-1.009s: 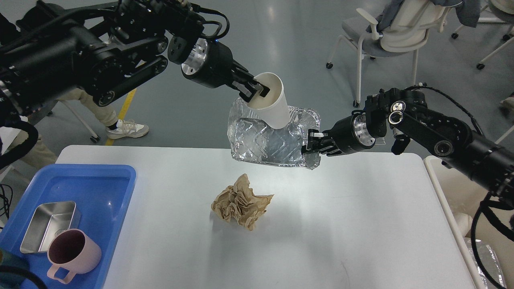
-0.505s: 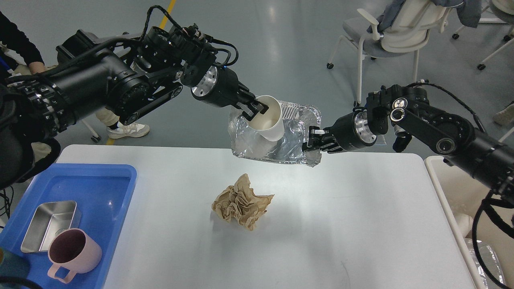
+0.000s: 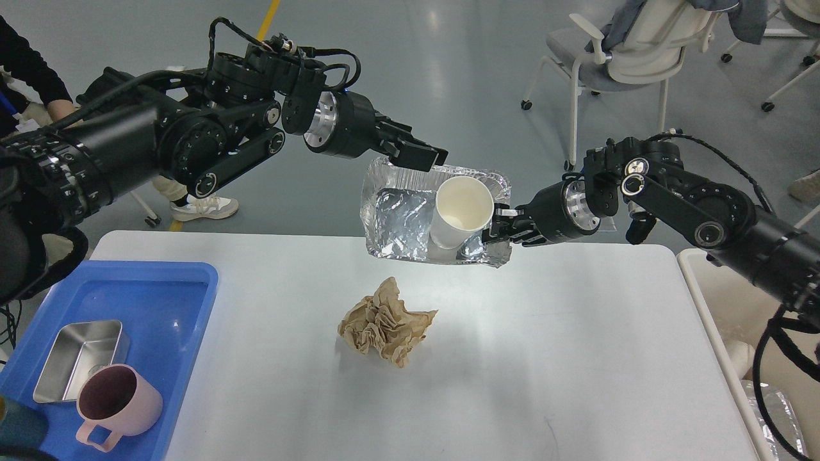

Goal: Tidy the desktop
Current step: 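Place the paper cup into the foil tray and release it, then retract the left gripper toward the blue tray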

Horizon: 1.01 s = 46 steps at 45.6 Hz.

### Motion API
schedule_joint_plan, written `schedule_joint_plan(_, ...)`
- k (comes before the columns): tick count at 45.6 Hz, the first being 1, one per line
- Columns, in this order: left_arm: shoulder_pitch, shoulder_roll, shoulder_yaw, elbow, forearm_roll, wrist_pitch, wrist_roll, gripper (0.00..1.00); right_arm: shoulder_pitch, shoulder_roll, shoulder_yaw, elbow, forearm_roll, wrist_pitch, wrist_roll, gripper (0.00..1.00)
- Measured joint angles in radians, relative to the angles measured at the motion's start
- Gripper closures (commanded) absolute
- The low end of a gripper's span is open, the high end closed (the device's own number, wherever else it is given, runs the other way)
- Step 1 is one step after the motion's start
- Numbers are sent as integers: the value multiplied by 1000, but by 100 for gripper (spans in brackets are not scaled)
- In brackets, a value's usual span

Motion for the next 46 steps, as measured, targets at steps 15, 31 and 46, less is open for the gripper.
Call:
schedule_joint_plan(15, 84, 239, -6, -9, -448, 71, 79, 3, -1, -4, -3, -1, 0, 0, 0, 100)
schedule_joint_plan(31, 307, 542, -43, -124, -787, 92, 301, 3, -1, 2, -3, -5, 0, 0, 0, 100)
schedule_joint_plan(46, 404, 898, -33, -560, -788, 133, 316, 3, -1, -5, -3, -8, 0, 0, 0, 100)
